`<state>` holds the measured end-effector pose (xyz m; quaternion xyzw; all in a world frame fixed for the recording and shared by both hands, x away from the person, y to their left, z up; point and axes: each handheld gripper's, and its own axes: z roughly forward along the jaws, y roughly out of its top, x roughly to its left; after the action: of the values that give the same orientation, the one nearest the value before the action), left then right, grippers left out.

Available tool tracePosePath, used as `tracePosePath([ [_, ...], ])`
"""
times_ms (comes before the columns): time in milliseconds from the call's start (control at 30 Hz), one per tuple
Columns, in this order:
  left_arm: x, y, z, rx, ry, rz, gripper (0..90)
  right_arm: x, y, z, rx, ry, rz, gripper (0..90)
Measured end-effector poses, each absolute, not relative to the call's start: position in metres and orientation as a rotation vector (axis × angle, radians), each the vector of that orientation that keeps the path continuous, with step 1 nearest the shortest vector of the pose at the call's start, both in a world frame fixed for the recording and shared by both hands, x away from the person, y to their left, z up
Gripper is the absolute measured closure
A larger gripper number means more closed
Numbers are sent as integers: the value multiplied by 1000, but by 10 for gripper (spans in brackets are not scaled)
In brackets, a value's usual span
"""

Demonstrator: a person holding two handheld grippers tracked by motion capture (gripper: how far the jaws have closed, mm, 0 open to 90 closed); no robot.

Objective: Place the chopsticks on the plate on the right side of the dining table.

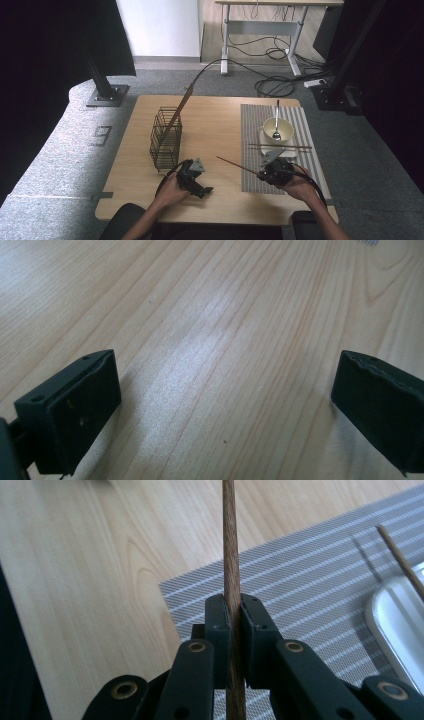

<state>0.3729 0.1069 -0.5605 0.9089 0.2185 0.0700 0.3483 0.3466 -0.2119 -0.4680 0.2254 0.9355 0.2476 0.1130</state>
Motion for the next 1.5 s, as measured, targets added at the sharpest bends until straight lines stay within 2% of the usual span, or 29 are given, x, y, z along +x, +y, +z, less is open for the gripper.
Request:
tracePosePath([
  [1500, 372, 106, -561, 2360, 566, 187, 0, 407, -288, -477, 1031, 2595, 615, 826],
])
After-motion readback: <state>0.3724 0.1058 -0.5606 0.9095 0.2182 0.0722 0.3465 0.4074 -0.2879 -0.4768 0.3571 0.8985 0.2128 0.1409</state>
